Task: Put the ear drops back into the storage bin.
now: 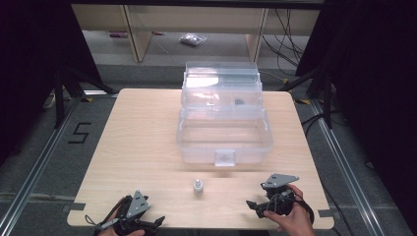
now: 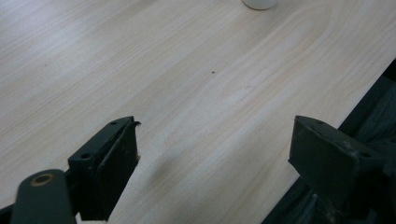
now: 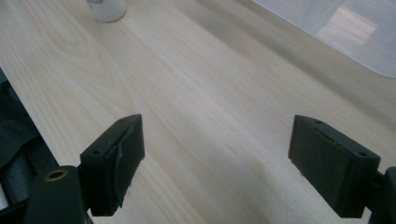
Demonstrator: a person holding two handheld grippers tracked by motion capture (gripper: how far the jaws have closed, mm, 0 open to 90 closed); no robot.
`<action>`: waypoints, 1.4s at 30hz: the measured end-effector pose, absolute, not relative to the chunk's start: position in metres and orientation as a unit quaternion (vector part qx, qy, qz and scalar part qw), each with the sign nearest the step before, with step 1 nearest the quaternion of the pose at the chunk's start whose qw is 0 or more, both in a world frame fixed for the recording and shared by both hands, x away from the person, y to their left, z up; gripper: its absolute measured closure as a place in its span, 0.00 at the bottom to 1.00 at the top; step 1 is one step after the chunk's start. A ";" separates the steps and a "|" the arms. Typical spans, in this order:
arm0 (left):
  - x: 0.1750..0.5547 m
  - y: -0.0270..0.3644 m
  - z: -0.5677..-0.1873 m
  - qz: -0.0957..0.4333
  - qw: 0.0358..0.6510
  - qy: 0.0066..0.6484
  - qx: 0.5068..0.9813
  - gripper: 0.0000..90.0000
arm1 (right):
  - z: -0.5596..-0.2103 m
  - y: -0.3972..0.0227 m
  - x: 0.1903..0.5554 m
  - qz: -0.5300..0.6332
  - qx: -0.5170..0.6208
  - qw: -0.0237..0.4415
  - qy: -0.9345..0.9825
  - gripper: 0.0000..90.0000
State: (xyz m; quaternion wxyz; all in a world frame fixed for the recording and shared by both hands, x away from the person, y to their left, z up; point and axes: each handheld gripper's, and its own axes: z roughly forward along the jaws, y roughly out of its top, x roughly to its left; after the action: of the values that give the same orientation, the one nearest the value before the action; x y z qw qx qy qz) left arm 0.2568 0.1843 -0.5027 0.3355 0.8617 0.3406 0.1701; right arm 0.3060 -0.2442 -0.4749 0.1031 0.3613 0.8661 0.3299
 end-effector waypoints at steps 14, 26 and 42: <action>0.256 0.183 -0.504 0.167 0.347 0.348 0.854 0.17 | -0.450 -0.208 0.320 0.295 0.293 0.105 0.903 0.26; 0.257 0.184 -0.504 0.169 0.342 0.347 0.857 0.17 | -0.446 -0.178 0.326 0.280 0.253 0.090 0.922 0.28; 0.257 0.184 -0.503 0.168 0.337 0.343 0.861 0.17 | -0.440 -0.128 0.335 0.245 0.195 0.086 0.946 0.34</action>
State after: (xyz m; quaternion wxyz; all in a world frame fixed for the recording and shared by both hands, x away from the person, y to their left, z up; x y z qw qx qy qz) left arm 0.2568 0.1844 -0.5030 0.3368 0.8607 0.3427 0.1680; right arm 0.3350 -0.1283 -0.4401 0.0862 0.1947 0.9458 0.2453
